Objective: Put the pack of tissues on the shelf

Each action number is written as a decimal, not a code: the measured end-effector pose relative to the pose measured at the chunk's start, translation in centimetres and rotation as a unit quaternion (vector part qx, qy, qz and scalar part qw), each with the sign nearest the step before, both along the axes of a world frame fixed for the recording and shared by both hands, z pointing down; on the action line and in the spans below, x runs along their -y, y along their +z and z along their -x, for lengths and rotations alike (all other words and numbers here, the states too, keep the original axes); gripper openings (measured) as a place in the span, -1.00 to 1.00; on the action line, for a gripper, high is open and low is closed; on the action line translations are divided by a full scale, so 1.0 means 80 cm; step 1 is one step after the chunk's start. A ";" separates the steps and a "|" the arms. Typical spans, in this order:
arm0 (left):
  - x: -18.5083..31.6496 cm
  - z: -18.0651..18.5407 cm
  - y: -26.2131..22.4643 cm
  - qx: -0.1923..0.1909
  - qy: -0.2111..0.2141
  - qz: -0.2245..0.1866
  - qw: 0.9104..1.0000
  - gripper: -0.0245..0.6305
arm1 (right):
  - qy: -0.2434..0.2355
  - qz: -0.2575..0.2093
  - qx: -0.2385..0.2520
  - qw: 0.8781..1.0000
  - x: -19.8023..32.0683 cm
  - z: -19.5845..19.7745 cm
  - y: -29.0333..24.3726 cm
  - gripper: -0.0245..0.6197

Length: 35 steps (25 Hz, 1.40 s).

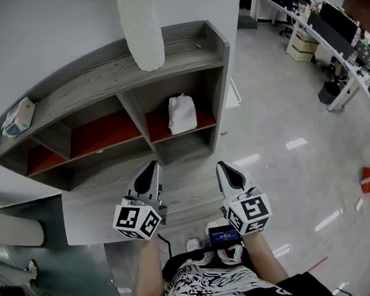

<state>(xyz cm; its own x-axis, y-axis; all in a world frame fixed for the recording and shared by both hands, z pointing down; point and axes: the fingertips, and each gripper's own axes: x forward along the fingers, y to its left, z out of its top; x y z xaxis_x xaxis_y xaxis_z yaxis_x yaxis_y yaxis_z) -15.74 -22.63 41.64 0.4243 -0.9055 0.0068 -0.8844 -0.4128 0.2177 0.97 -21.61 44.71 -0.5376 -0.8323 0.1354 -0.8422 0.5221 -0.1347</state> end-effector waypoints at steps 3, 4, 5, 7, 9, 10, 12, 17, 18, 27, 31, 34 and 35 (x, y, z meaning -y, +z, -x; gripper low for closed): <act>-0.010 0.003 -0.004 0.003 -0.002 -0.004 1.000 -0.87 | -0.001 -0.002 -0.002 1.000 -0.009 0.003 -0.002 -0.91; -0.012 0.003 -0.005 0.004 -0.003 -0.006 1.000 -0.87 | -0.001 -0.003 -0.003 1.000 -0.011 0.003 -0.003 -0.91; -0.015 0.004 -0.006 0.005 -0.003 -0.007 1.000 -0.87 | 0.000 -0.004 -0.003 1.000 -0.013 0.003 -0.004 -0.91; -0.019 0.003 -0.007 0.007 -0.004 -0.009 1.000 -0.88 | 0.000 -0.005 -0.002 1.000 -0.016 0.002 -0.005 -0.91; -0.023 0.003 -0.008 0.009 -0.005 -0.010 1.000 -0.88 | -0.001 -0.007 -0.001 1.000 -0.019 0.002 -0.007 -0.91; -0.025 0.003 -0.008 0.008 -0.005 -0.010 1.000 -0.88 | -0.002 -0.008 -0.001 1.000 -0.021 0.003 -0.008 -0.91; -0.028 0.005 -0.007 0.010 -0.007 -0.009 1.000 -0.88 | -0.004 -0.010 -0.001 1.000 -0.023 0.005 -0.009 -0.91; -0.032 0.003 -0.013 0.006 -0.011 -0.012 1.000 -0.89 | -0.004 -0.010 -0.003 1.000 -0.027 0.004 -0.011 -0.91; -0.032 0.003 -0.014 0.003 -0.011 -0.012 1.000 -0.89 | -0.004 -0.010 -0.004 1.000 -0.027 0.004 -0.011 -0.91; -0.027 -0.006 -0.009 -0.005 -0.001 -0.007 1.000 -0.89 | 0.000 -0.008 -0.010 1.000 -0.027 -0.004 -0.008 -0.91; -0.023 -0.010 -0.009 -0.008 0.005 -0.006 1.000 -0.89 | 0.000 -0.008 -0.012 1.000 -0.024 -0.004 -0.008 -0.91; -0.020 -0.011 -0.008 -0.005 0.007 -0.005 1.000 -0.89 | -0.001 -0.007 -0.014 1.000 -0.022 -0.003 -0.007 -0.91; -0.019 -0.012 -0.008 -0.004 0.007 -0.005 1.000 -0.89 | -0.002 -0.007 -0.014 1.000 -0.020 -0.003 -0.007 -0.91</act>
<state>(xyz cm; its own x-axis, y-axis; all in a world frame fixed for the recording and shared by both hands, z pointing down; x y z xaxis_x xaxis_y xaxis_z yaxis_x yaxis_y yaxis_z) -14.80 -21.11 41.01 0.4366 -0.8996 -0.0064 -0.8770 -0.4272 0.2200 1.21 -20.00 44.18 -0.5375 -0.8318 0.1388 -0.8432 0.5274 -0.1047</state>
